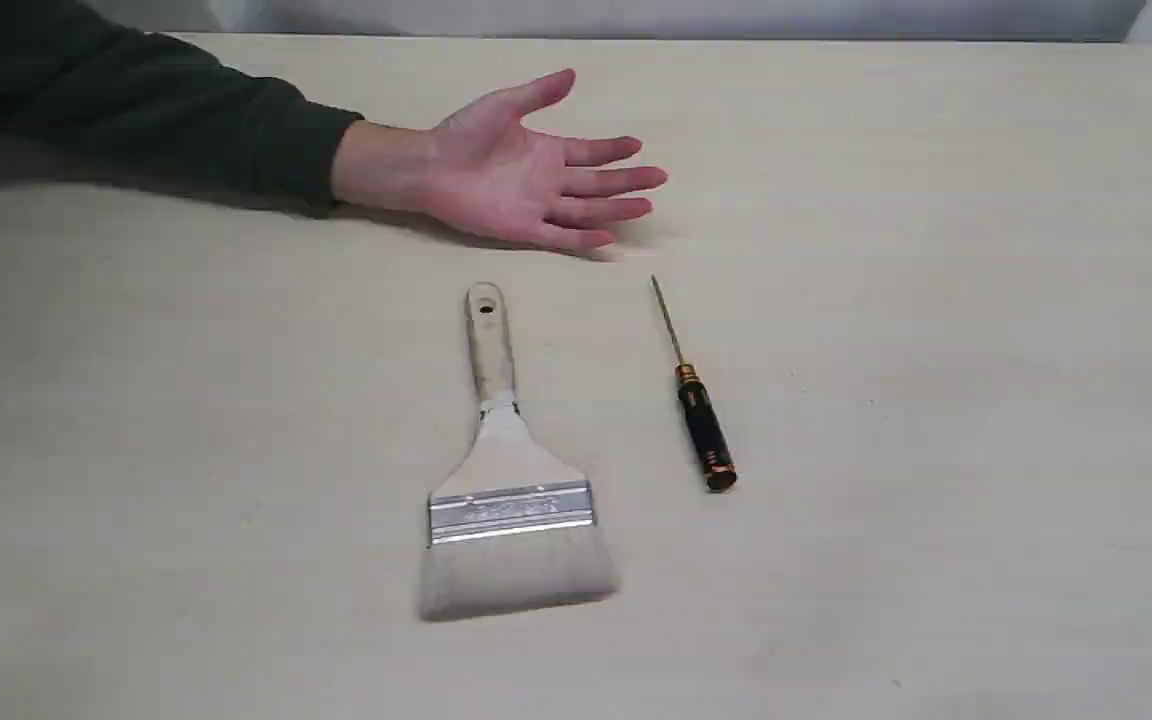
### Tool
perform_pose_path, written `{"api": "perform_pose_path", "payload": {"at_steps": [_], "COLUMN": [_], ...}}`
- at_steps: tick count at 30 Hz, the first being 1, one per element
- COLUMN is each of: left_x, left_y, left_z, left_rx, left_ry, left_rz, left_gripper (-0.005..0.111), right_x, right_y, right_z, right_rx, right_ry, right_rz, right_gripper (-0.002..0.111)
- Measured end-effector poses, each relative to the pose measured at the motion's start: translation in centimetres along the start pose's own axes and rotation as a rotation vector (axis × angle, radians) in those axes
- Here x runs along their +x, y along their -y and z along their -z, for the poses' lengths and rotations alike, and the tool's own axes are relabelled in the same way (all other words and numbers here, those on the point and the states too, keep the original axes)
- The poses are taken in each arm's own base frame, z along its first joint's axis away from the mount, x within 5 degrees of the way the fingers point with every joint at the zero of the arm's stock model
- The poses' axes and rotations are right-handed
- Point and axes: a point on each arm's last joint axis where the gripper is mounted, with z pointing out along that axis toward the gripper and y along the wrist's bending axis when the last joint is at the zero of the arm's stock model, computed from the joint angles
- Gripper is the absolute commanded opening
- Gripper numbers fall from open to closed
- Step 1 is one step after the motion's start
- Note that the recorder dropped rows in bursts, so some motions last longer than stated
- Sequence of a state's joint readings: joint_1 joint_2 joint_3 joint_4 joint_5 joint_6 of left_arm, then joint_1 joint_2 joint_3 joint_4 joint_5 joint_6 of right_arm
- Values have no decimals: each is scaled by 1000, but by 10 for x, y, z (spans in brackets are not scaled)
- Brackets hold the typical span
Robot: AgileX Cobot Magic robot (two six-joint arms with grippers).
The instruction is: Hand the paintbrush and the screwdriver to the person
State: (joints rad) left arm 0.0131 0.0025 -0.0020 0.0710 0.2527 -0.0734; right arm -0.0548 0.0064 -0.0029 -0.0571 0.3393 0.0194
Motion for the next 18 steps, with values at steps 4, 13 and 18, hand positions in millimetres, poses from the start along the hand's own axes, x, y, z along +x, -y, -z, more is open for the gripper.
{"api": "perform_pose_path", "payload": {"at_steps": [4, 13, 18], "left_x": [0, 0, 0], "left_y": [0, 0, 0], "left_z": [0, 0, 0], "left_rx": [0, 0, 0], "left_ry": [0, 0, 0], "left_rz": [0, 0, 0], "left_gripper": [0, 0, 0], "right_x": [0, -9, -24], "right_y": [0, 0, 0], "right_z": [0, 0, 3], "right_rx": [0, -2, -5], "right_ry": [0, 97, 269], "right_rz": [0, 0, 0], "right_gripper": [11, 11, 11]}}
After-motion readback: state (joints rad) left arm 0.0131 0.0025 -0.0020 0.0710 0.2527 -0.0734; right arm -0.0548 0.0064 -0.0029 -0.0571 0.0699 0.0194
